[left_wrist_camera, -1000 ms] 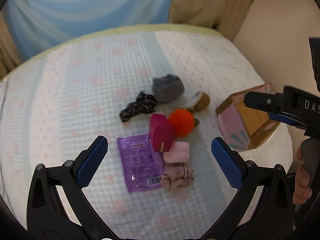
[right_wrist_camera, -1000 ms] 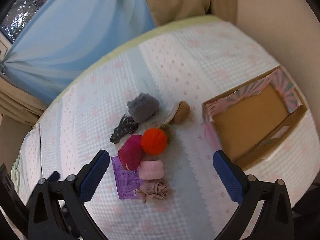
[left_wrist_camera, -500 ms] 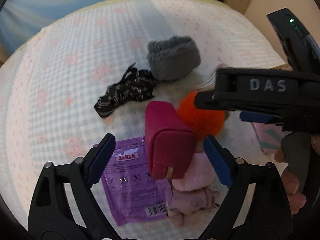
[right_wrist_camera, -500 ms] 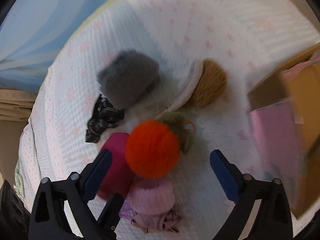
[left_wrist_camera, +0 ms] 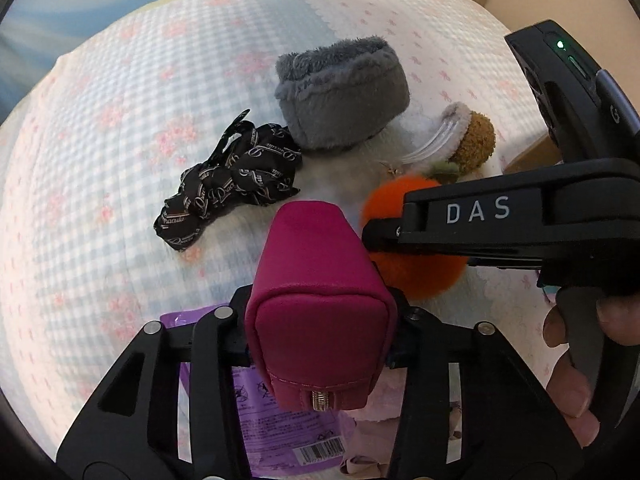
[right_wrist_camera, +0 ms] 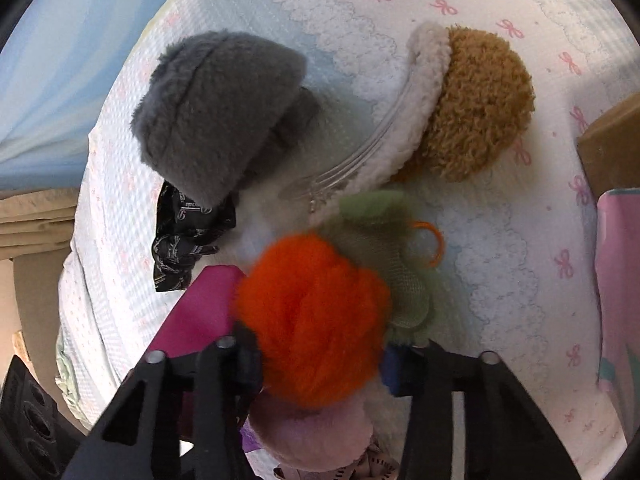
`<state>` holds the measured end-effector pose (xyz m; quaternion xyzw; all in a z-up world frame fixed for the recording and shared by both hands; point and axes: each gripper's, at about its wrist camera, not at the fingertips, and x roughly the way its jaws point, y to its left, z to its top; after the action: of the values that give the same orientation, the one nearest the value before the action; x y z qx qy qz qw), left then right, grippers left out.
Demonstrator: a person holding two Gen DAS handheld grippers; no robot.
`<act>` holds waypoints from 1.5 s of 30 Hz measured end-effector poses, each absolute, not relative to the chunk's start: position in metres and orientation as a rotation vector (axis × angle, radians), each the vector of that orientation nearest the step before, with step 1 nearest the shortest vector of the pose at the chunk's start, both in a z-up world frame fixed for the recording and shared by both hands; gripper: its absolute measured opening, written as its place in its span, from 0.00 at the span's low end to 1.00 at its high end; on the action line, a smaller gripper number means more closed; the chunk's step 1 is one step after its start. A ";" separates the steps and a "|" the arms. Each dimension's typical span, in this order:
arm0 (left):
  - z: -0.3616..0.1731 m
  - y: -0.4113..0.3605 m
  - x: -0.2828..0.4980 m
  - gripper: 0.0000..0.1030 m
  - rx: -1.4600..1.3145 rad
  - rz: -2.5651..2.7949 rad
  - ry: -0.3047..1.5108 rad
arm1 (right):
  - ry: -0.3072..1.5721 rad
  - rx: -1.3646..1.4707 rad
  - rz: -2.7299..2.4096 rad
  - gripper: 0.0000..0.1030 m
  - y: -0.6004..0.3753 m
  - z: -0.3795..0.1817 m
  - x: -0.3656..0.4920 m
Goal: Organize soft objects
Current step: 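Grasp the magenta pouch with the left tool while the right tool grasps the orange pompom, then carry pouch and pompom to the cardboard box and release both inside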
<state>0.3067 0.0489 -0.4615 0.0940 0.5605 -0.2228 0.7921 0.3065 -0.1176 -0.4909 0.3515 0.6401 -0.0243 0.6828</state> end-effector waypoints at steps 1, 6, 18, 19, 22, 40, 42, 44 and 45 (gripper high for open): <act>-0.461 0.050 0.307 0.37 0.193 -0.478 1.206 | 1.431 0.799 -0.052 0.35 -0.118 -0.491 0.306; -0.459 0.055 0.308 0.35 0.168 -0.474 1.211 | 1.403 0.809 -0.054 0.34 -0.123 -0.489 0.305; -0.410 0.070 0.296 0.35 0.135 -0.444 1.144 | 1.309 0.753 -0.037 0.33 -0.116 -0.444 0.299; -0.400 0.072 0.295 0.35 0.133 -0.438 1.131 | 1.296 0.745 -0.033 0.33 -0.115 -0.435 0.297; -0.373 0.081 0.288 0.35 0.117 -0.421 1.095 | 1.263 0.717 -0.024 0.33 -0.112 -0.407 0.288; -0.192 0.118 0.204 0.35 -0.002 -0.336 0.942 | 1.040 0.378 0.008 0.33 -0.087 -0.196 0.186; -0.182 0.109 0.197 0.35 -0.005 -0.334 0.933 | 1.019 0.335 0.003 0.33 -0.093 -0.181 0.178; -0.171 0.092 0.186 0.35 -0.011 -0.332 0.924 | 0.997 0.302 -0.003 0.33 -0.106 -0.169 0.168; -0.167 0.082 0.181 0.35 -0.012 -0.330 0.919 | 0.988 0.287 -0.005 0.33 -0.115 -0.163 0.162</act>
<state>0.1813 0.0818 -0.1669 -0.0057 0.4414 -0.1585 0.8832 0.1623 -0.1151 -0.1634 0.1371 0.4725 -0.0022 0.8706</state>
